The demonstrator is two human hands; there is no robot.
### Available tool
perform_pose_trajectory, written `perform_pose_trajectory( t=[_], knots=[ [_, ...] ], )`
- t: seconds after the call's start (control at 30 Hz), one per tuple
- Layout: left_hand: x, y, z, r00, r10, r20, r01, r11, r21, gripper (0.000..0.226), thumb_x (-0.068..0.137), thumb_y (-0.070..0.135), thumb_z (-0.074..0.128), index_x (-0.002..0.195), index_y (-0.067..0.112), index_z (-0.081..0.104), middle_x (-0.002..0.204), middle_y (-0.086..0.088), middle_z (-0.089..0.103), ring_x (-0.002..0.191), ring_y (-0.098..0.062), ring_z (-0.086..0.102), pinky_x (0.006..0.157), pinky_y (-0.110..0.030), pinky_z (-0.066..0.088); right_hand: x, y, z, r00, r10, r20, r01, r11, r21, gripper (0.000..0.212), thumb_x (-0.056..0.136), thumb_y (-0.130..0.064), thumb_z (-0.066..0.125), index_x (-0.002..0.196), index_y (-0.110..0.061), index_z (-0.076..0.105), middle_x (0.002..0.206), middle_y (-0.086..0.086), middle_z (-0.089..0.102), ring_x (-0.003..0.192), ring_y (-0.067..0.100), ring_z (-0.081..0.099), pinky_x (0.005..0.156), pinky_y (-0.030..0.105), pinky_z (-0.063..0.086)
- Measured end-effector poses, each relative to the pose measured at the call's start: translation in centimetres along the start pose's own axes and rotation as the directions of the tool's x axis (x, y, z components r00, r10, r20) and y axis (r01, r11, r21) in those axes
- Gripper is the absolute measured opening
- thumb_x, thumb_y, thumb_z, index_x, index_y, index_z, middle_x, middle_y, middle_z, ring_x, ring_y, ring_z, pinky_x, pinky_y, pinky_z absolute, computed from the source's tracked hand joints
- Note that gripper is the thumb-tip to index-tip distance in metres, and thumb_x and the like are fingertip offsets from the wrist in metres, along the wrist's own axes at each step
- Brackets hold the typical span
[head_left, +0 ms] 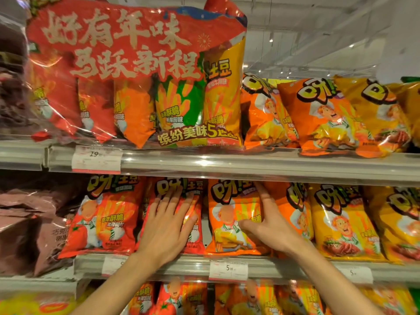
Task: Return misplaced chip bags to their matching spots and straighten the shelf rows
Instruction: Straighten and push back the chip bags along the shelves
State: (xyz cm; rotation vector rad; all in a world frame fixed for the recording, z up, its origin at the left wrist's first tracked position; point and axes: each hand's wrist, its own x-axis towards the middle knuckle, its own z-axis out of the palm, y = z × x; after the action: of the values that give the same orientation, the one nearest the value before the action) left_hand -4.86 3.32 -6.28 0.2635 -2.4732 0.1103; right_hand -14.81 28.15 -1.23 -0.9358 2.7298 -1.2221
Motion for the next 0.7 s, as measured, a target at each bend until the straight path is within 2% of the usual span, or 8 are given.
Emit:
perform_pose_trajectory(
  t=[0.07,0.1,0.17,0.23,0.3,0.4,0.57,0.7],
  knots=[
    [0.0,0.1,0.0,1.0,-0.005,0.009,0.005,1.0,0.009,0.056,0.101,0.055,0.024,0.145,0.027,0.045,0.145,-0.006,0.05,0.136,-0.025,0.041,0.115,-0.047,0.026,-0.1,-0.2,0.5,1.0,-0.012,0.007,0.013,0.988,-0.152,0.092,0.087,-0.044,0.065,0.156,-0.039,0.005,0.165,0.004,-0.002,0.151,0.027,0.018,0.114,0.035,0.03],
    [-0.1,0.1,0.1,1.0,-0.01,0.023,0.009,1.0,0.017,0.057,0.101,0.055,0.021,0.146,0.028,0.044,0.146,-0.005,0.049,0.137,-0.025,0.04,0.115,-0.048,0.025,-0.5,-0.3,0.8,1.0,-0.03,-0.009,0.026,0.969,-0.247,0.085,0.09,-0.048,0.061,0.156,-0.037,0.009,0.163,0.008,-0.003,0.151,0.03,0.016,0.116,0.036,0.028],
    [-0.1,0.1,0.1,0.999,-0.028,0.042,0.027,0.999,0.028,0.059,0.101,0.056,0.018,0.147,0.029,0.042,0.148,-0.005,0.047,0.138,-0.025,0.039,0.116,-0.049,0.025,-1.4,-0.8,1.3,0.982,-0.15,-0.115,0.079,0.88,-0.468,0.072,0.095,-0.056,0.051,0.155,-0.027,0.023,0.157,0.018,0.012,0.148,0.037,0.019,0.116,0.04,0.028],
    [-0.1,0.2,0.1,0.998,-0.033,0.046,0.032,0.999,0.026,0.058,0.101,0.056,0.018,0.147,0.029,0.042,0.148,-0.005,0.047,0.139,-0.025,0.039,0.116,-0.049,0.024,-1.9,-0.9,2.2,0.918,-0.322,-0.231,0.117,0.777,-0.618,0.064,0.098,-0.059,0.043,0.147,-0.018,0.042,0.145,0.024,0.035,0.138,0.041,0.033,0.113,0.047,0.034],
    [-0.1,0.2,0.0,0.998,-0.031,0.047,0.03,0.999,0.025,0.057,0.102,0.054,0.019,0.147,0.028,0.043,0.148,-0.006,0.047,0.138,-0.025,0.04,0.116,-0.049,0.024,-1.6,-0.9,3.5,0.893,-0.388,-0.229,0.149,0.734,-0.663,0.062,0.1,-0.058,0.037,0.144,-0.016,0.047,0.142,0.019,0.046,0.135,0.038,0.04,0.116,0.051,0.03],
    [-0.1,0.2,0.0,0.999,-0.024,0.042,0.023,0.999,0.031,0.057,0.102,0.053,0.016,0.148,0.028,0.041,0.15,-0.006,0.045,0.14,-0.025,0.038,0.117,-0.049,0.023,-0.6,-0.3,5.6,0.913,-0.372,-0.165,0.157,0.696,-0.701,0.062,0.102,-0.059,0.029,0.146,-0.018,0.045,0.144,0.013,0.05,0.137,0.035,0.04,0.118,0.055,0.023],
    [0.0,0.1,-0.1,0.999,-0.022,0.03,0.022,1.0,0.013,0.055,0.103,0.05,0.02,0.148,0.028,0.042,0.153,-0.008,0.041,0.143,-0.026,0.034,0.118,-0.05,0.021,0.9,0.7,7.2,0.932,-0.337,-0.136,0.137,0.672,-0.728,0.064,0.104,-0.058,0.022,0.147,-0.018,0.045,0.149,0.014,0.047,0.142,0.034,0.035,0.12,0.053,0.019],
    [0.1,0.0,0.2,1.0,-0.009,0.015,0.009,1.0,0.023,0.053,0.102,0.049,0.025,0.146,0.027,0.044,0.152,-0.01,0.043,0.143,-0.028,0.034,0.117,-0.05,0.022,1.9,1.0,7.5,0.924,-0.355,-0.14,0.141,0.659,-0.739,0.063,0.104,-0.057,0.023,0.148,-0.019,0.044,0.151,0.013,0.045,0.142,0.033,0.035,0.121,0.053,0.016]
  ],
)
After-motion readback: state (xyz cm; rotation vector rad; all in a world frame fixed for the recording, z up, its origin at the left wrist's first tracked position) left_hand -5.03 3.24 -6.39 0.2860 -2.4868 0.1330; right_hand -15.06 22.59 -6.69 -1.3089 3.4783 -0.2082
